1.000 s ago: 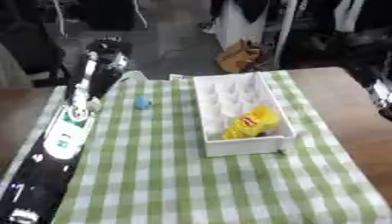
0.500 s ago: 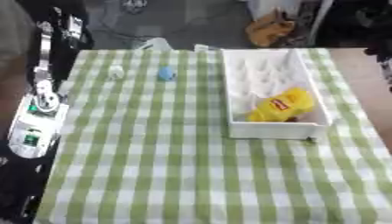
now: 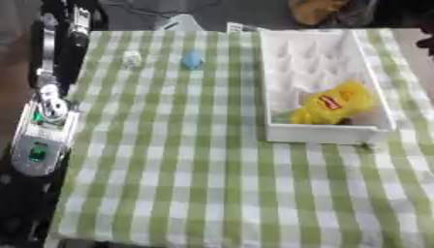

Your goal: Pick up objects on the table and place them in the box.

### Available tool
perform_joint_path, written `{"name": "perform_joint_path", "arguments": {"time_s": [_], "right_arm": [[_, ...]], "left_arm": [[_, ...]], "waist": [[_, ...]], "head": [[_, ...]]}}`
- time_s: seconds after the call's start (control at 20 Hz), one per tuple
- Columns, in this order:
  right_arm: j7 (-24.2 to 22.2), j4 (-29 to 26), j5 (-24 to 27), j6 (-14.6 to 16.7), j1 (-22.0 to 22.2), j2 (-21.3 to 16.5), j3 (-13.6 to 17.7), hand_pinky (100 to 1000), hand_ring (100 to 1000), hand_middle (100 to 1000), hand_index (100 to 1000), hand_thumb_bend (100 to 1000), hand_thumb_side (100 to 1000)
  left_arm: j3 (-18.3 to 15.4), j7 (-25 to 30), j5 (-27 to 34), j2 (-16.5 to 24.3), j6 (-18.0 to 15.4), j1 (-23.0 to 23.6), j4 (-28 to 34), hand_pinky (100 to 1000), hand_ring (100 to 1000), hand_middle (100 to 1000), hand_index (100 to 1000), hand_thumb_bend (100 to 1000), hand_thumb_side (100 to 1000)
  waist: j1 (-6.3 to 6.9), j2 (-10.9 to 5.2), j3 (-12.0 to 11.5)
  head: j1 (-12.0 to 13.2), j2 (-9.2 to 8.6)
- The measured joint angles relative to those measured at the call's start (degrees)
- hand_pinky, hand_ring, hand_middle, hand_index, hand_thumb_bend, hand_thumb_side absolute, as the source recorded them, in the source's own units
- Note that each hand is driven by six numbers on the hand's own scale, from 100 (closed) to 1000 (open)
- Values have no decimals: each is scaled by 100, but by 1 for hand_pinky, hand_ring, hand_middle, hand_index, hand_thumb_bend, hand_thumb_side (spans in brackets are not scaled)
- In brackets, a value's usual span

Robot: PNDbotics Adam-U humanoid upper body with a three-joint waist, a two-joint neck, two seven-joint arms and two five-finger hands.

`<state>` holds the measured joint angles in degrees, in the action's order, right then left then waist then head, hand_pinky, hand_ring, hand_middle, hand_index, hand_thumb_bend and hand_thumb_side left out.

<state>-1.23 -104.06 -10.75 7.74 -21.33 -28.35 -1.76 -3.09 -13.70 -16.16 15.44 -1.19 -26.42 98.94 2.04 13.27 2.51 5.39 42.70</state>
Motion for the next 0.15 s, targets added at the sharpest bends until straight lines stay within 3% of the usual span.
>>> {"name": "perform_joint_path", "arguments": {"time_s": [0.15], "right_arm": [[7, -25, -27, -7, -19, 0, 2, 733, 794, 780, 948, 171, 552]], "left_arm": [[-1, 18, 0, -32, 14, 1, 39, 760, 801, 749, 787, 358, 927]], "waist": [[26, 32, 43]], "head": [[-30, -1]]}}
